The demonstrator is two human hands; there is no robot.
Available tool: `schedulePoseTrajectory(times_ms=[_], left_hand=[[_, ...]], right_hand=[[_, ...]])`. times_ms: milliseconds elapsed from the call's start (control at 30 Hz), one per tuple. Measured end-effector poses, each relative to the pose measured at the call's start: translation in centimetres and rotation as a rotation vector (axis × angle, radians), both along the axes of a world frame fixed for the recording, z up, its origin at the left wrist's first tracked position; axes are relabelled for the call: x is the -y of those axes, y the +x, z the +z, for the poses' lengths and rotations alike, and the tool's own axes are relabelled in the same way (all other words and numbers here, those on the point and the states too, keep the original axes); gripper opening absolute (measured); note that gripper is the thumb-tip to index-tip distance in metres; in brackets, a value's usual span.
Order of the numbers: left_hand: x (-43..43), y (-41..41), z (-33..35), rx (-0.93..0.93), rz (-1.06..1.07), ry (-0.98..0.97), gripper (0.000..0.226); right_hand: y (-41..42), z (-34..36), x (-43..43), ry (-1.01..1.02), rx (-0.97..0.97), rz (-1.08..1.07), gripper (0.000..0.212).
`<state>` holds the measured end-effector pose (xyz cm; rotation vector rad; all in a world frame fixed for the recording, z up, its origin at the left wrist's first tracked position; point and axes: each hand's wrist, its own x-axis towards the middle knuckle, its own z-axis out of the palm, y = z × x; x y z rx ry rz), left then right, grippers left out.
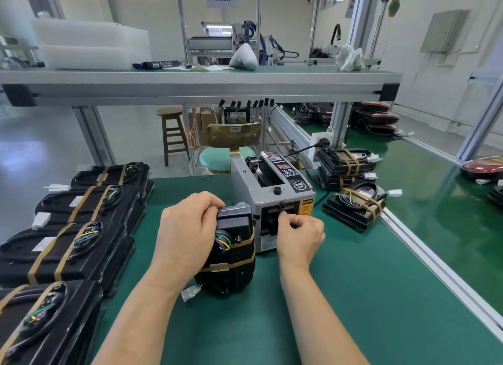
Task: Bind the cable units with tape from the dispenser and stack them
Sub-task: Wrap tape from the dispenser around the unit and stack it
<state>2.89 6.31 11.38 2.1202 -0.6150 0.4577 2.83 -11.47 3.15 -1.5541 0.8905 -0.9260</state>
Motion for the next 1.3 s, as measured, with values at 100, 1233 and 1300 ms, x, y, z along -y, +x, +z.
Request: schedulePoseTrajectory(times_ms=[100,1233,1300], left_hand=[[0.0,0.0,0.0,-0.001,0.007,0.011,0.024],[2.0,-2.5,-5.9,-0.273,-0.203,-0.309,0.07],[2.3,-2.9,-6.1,-0.259,-0.196,-0.347,0.068]], right_hand=[[0.4,0.2,-0.2,0.058,-0.004,-0.017,0.02],[-7.1,5.4,-6.3,0.286,0.38,0.349,0.014],[-7.1,5.1,-6.2,0.264,0.372,0.331,0.013]])
